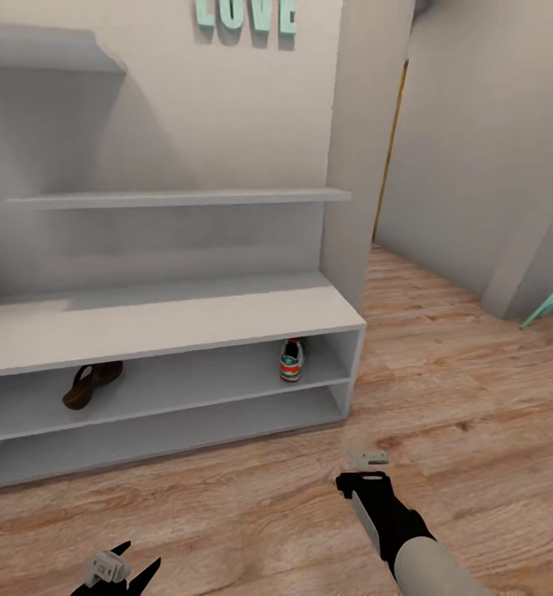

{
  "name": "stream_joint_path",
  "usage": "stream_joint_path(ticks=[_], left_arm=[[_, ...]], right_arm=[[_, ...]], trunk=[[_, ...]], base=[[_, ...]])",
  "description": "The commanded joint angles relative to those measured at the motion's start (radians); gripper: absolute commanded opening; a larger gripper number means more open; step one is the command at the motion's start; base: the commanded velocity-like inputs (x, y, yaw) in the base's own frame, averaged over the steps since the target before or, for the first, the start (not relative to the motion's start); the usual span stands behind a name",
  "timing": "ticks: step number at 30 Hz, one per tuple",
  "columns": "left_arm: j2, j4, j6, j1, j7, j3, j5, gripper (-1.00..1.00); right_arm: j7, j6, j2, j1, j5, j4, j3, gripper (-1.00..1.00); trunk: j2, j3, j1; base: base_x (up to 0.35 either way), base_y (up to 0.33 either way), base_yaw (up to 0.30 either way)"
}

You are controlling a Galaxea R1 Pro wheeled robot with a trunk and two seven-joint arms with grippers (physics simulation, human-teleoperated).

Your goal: Pick up the two gym shoes and the two sandals from the corridor floor and place them onto the hallstand (shoe rack) in the corridor, making sure they are on the rack and not on the floor. Arrange them so the two gym shoes are next to each other and the two sandals are next to each other.

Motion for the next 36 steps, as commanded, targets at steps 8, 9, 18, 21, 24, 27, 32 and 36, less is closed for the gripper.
stream_joint_path(ticks=[8, 9, 18, 21, 24, 27, 32, 36], left_arm=[[0.0, 0.006, 0.001, 0.0, 0.002, 0.006, 0.005, 1.0], [0.0, 0.008, 0.0, 0.0, 0.005, 0.007, 0.005, 1.0], [-0.002, 0.02, -0.006, 0.0, 0.057, 0.029, 0.006, 1.0], [-0.004, 0.021, -0.007, 0.0, 0.077, 0.037, 0.008, 1.0], [-0.005, 0.024, -0.008, 0.0, 0.089, 0.04, 0.008, 1.0], [-0.006, 0.044, -0.01, 0.0, 0.113, 0.044, 0.011, 1.0], [-0.01, 0.068, -0.011, 0.0, 0.139, 0.045, 0.016, 1.0], [-0.037, 0.084, -0.012, 0.0, 0.204, 0.047, 0.015, 1.0]], right_arm=[[0.091, -0.157, -0.076, 0.04, 0.01, 0.096, -0.006, 1.0], [0.097, -0.181, -0.085, 0.045, 0.011, 0.11, -0.006, 1.0], [0.124, -0.441, -0.171, 0.08, 0.008, 0.271, -0.006, 1.0], [0.126, -0.503, -0.181, 0.083, 0.008, 0.324, -0.006, 1.0], [0.126, -0.537, -0.184, 0.086, 0.007, 0.36, -0.006, 1.0], [0.127, -0.614, -0.19, 0.094, 0.007, 0.406, -0.007, 1.0], [0.127, -0.657, -0.207, 0.11, 0.006, 0.416, -0.01, 1.0], [0.141, -0.665, -0.241, 0.117, -0.039, 0.418, -0.075, 1.0]], trunk=[[0.056, 0.018, -0.031], [0.063, 0.02, -0.035], [0.126, 0.04, -0.069], [0.147, 0.047, -0.081], [0.168, 0.054, -0.092], [0.175, 0.054, -0.096], [0.175, 0.049, -0.096], [0.175, 0.045, -0.096]], base=[[0.0, 0.0, -0.275], [0.0, 0.0, -0.273], [0.0, 0.0, -0.272], [0.0, 0.0, -0.269], [0.0, 0.0, -0.262], [0.0, 0.0, -0.258], [0.0, 0.0, -0.256], [0.0, 0.0, -0.255]])
